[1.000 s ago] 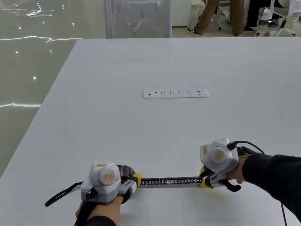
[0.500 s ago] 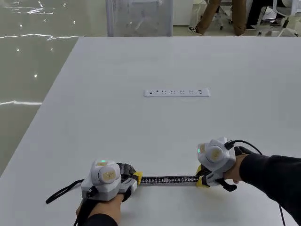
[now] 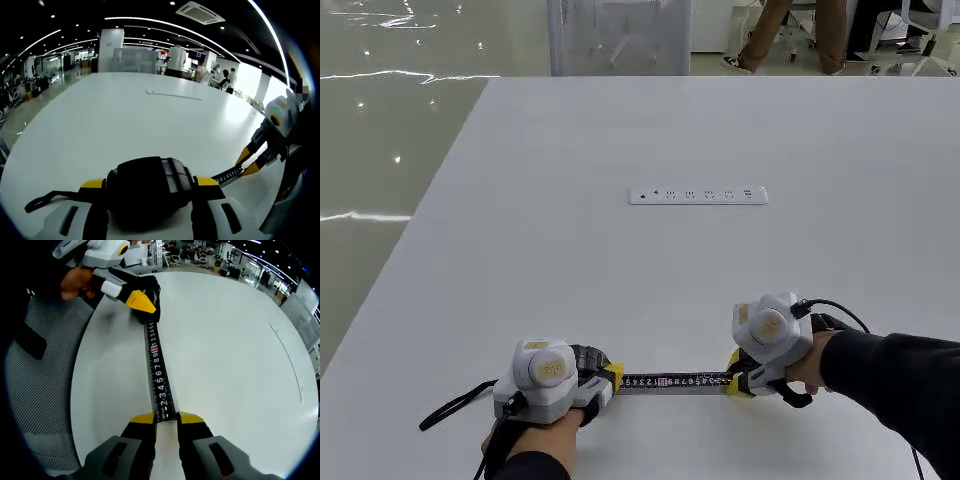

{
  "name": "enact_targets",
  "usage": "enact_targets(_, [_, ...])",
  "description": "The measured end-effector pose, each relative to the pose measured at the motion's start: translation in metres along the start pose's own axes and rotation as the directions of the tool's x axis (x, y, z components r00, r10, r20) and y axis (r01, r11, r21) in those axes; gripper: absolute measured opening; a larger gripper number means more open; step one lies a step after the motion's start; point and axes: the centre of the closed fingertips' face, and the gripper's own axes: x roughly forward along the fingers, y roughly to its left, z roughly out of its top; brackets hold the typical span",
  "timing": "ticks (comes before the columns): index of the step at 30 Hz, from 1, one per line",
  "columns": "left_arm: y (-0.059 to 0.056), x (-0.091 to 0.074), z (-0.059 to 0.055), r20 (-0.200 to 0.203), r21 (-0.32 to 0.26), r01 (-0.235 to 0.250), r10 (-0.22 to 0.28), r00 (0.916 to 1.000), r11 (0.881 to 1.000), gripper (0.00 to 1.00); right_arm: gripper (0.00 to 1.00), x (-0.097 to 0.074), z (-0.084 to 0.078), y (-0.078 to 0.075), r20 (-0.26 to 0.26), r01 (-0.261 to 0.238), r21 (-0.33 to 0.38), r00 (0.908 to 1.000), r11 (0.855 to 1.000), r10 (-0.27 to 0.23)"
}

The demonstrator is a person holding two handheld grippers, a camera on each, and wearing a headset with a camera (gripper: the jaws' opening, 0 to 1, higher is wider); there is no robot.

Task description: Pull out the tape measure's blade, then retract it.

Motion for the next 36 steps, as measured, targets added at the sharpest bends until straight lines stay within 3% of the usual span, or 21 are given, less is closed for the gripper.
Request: enact_targets(36, [0.0,0.0,0.0,-0.005,-0.013,0.007,-0.007,1.0,1.0,0.63,0.13,0.013,0.026,0.003,0.06,-0.005,-0.03,0.9982,1.0,0.007])
